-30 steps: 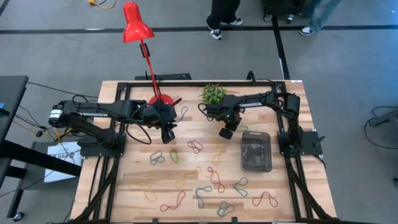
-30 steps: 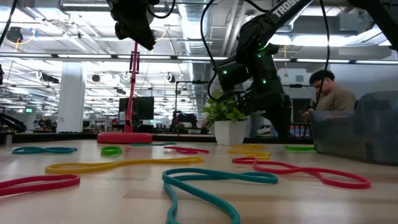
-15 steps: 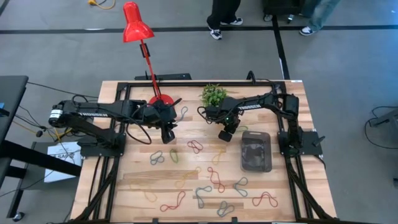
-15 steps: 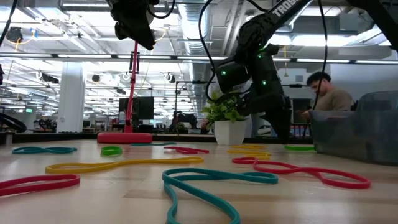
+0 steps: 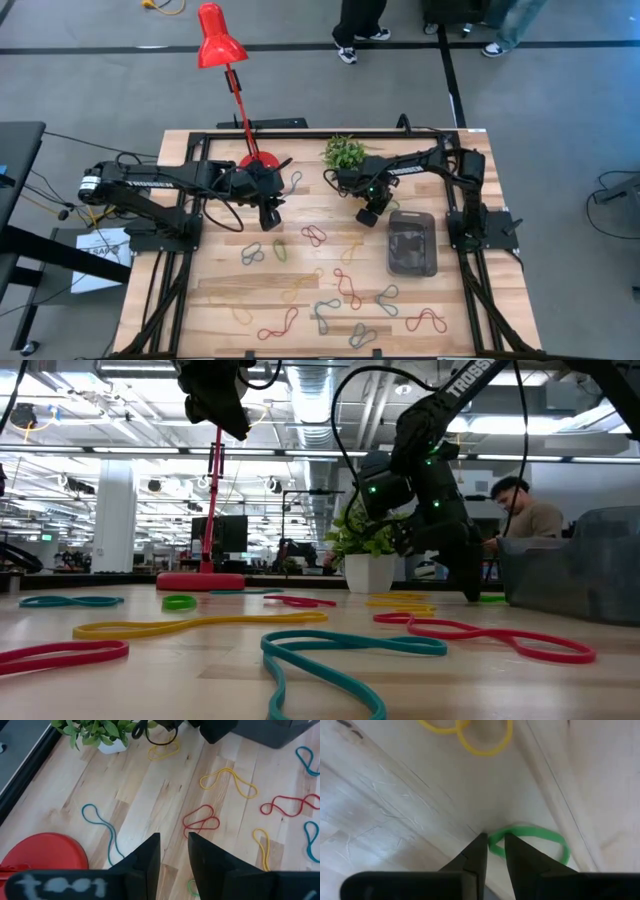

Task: Pick and place items into bin
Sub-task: Put the green rubber band into the black bin

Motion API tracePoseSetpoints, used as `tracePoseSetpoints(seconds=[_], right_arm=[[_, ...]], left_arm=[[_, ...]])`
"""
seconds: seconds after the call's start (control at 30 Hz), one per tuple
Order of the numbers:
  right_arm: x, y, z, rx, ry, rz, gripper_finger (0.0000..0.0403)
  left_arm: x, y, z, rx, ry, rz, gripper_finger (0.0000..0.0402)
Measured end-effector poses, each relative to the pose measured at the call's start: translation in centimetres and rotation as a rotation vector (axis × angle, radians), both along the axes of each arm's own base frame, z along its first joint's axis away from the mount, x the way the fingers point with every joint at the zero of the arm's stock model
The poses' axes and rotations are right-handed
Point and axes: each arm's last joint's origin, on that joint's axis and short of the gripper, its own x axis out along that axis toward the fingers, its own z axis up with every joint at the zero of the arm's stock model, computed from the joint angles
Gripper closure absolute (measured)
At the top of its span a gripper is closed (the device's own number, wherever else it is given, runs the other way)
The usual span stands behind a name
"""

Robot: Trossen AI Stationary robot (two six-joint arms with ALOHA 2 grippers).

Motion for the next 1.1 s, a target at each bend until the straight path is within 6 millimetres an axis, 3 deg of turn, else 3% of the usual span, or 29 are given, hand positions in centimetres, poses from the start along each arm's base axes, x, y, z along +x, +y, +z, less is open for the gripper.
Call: tracePoseSetpoints(seconds=[0.23,0.43,0.67,0.83,0.97,1.1], right_arm=[[0.5,0.9,0.1,-0.037,0.0,0.054,0.0395],[1.9,2.2,2.0,-0.035,0.027,0.145,0.0398],[3.5,3.4,9.6,-0.03,0.069,0.186,0.0401],[4.3,4.3,15.9,-0.037,-0.171,0.191,0.0401],[3.4,5.0,19.5,-0.074,-0.28,0.179,0.0401],[0.7,5.7,23.0,-0.109,-0.377,0.085,0.0402]], left_arm=[[0.0,0.0,0.0,0.001,0.0,0.0,0.0313],[0.0,0.0,0.0,0.013,0.001,0.005,0.0313],[0.0,0.0,0.0,0.015,0.001,0.006,0.0313],[0.0,0.0,0.0,0.015,0.001,0.006,0.0313],[0.0,0.0,0.0,0.014,0.001,0.006,0.0313],[0.0,0.0,0.0,0.002,-0.004,0.022,0.0313]])
